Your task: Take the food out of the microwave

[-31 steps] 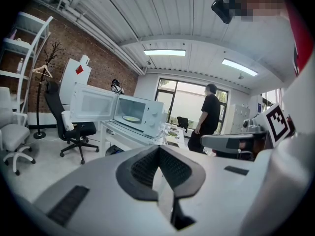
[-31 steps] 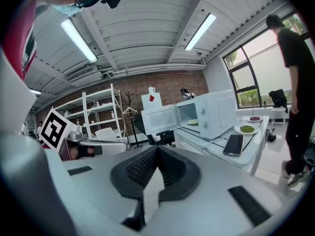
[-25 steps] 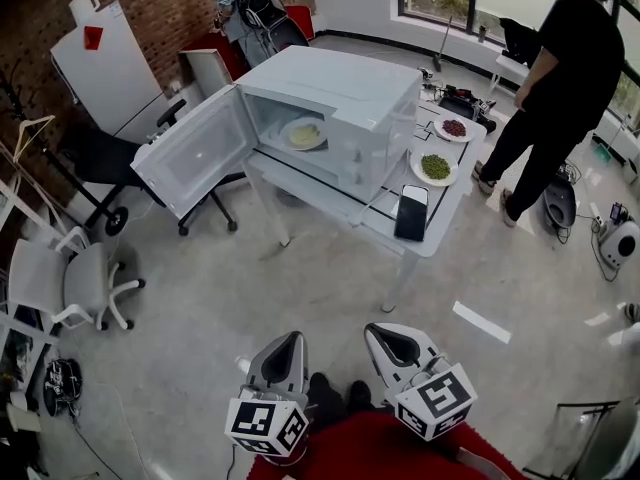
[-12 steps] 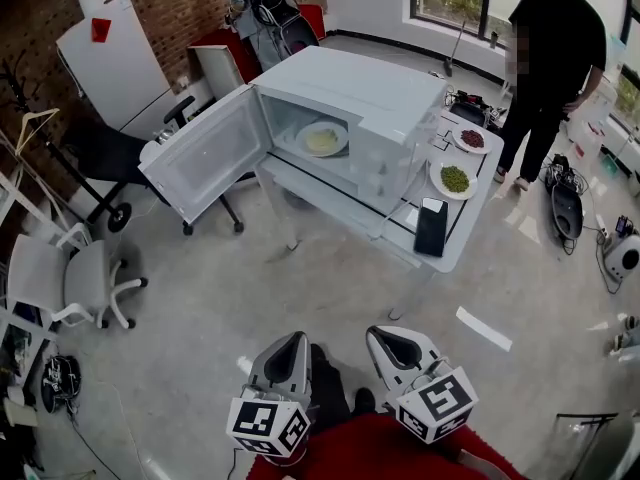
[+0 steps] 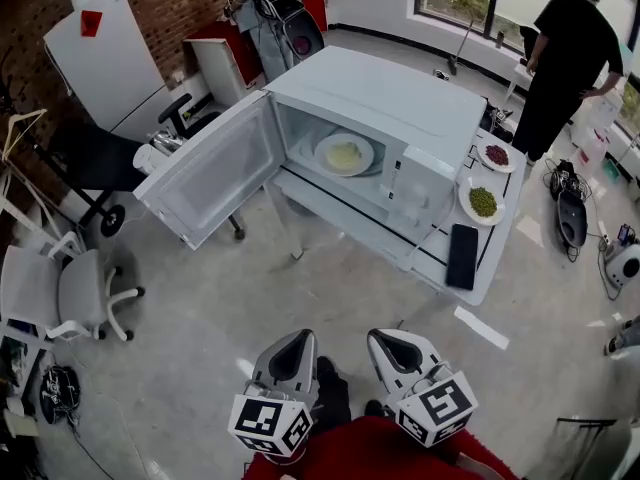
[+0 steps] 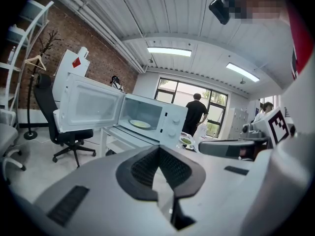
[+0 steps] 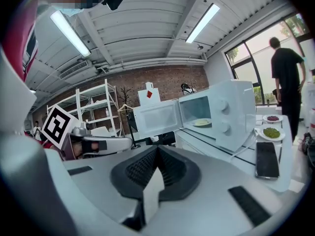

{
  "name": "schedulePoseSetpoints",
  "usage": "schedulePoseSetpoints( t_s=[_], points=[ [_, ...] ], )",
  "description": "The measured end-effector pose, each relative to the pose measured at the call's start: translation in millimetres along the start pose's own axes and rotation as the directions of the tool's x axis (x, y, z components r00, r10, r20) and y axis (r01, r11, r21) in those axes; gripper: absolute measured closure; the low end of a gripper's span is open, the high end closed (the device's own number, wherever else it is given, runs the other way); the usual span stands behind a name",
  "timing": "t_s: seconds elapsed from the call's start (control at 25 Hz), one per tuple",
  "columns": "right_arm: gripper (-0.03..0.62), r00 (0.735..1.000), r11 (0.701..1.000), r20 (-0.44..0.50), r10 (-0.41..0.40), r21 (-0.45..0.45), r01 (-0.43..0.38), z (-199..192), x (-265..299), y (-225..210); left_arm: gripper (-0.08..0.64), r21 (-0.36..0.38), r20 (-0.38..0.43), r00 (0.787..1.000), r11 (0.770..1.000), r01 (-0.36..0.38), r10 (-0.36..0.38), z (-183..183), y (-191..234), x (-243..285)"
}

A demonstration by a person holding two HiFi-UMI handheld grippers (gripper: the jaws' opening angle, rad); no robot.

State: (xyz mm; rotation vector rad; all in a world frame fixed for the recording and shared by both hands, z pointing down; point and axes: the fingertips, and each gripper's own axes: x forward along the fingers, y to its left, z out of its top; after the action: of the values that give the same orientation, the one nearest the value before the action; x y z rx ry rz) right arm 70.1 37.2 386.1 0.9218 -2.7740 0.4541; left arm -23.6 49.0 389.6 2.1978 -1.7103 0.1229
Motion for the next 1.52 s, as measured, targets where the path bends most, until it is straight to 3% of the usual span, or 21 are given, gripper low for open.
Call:
schedulePoseSetpoints(
  t_s=[0.64, 1.24, 1.52],
  points=[
    [0.581, 0.996, 0.995, -0.032, -0.087, 0.036, 0.088, 14.8, 78.4, -13.3, 0.552, -0.004, -0.014, 0.998, 0.998, 0.066, -0.066, 23.4, 68.9, 49.6],
    [0.581, 0.977, 0.979, 0.065, -0.203, 0.024, 0.202, 37.1, 86.1, -43.4, 0.552, 0.009, 0.059, 0.994, 0.996, 0.094, -0.094, 45.2, 98.3, 71.4],
    [0.581, 0.972, 0.974, 0.073, -0.224, 0.057, 0.220, 41.2, 105.2, -71.5, 0.552, -0.006, 0.031, 0.993, 0.993, 0.115, -0.115, 46.4, 100.3, 100.0]
  ],
)
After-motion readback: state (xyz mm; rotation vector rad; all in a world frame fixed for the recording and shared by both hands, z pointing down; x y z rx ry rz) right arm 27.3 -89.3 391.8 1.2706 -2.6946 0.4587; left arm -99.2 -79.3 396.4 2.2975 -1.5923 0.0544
